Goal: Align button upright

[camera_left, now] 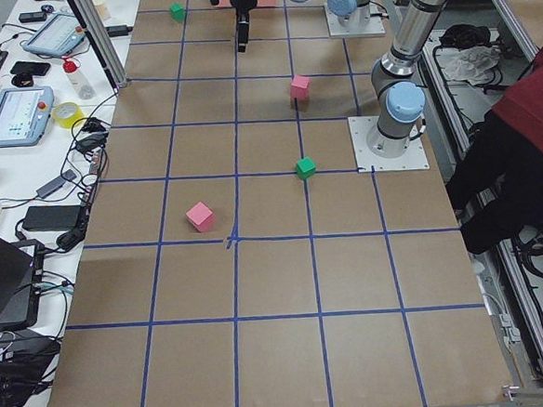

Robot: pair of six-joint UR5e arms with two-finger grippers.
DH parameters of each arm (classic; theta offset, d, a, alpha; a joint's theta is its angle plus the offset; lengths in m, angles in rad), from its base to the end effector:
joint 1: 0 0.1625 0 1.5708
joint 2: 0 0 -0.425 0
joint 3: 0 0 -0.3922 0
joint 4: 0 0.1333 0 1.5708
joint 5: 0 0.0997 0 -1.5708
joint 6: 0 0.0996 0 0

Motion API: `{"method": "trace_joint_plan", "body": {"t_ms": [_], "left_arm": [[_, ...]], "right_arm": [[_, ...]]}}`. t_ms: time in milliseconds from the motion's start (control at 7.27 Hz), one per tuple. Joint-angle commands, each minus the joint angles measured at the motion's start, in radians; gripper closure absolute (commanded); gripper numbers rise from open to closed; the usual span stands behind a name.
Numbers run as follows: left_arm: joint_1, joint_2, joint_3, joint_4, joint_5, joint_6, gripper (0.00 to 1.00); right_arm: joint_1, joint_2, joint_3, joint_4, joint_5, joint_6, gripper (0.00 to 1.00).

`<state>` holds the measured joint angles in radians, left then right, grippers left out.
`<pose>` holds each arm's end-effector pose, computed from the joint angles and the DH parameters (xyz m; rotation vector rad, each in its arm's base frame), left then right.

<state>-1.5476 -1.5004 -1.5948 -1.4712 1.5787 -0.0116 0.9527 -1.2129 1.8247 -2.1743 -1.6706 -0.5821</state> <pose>-0.1215 -0.4780 0.5206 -0.0553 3.1240 -0.2284 -0.2291 -0.5351 0.2354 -0.0545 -3.0619 -0.0969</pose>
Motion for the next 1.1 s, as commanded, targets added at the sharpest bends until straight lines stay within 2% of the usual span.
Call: {"method": "trace_joint_plan", "body": {"t_ms": [0, 138, 275, 688, 963], "left_arm": [[0.0, 0.0, 0.001, 0.0, 0.0, 0.001, 0.0], [0.0, -0.001, -0.001, 0.0, 0.0, -0.001, 0.0], [0.0, -0.001, -0.001, 0.0, 0.0, 0.001, 0.0], [0.0, -0.001, -0.001, 0.0, 0.0, -0.001, 0.0], [0.0, -0.001, -0.001, 0.0, 0.0, 0.001, 0.0]], "right_arm": [[0.0, 0.028, -0.008, -0.093, 0.09, 0.043, 0.0], [0.0, 0.033, -0.007, -0.128, 0.095, 0.106, 0.0], [0.0, 0.047, -0.007, -0.13, 0.141, 0.122, 0.0], [0.0, 0.052, -0.007, -0.13, 0.149, 0.099, 0.0], [0.0, 0.059, -0.008, -0.137, 0.149, -0.038, 0.0]]}}
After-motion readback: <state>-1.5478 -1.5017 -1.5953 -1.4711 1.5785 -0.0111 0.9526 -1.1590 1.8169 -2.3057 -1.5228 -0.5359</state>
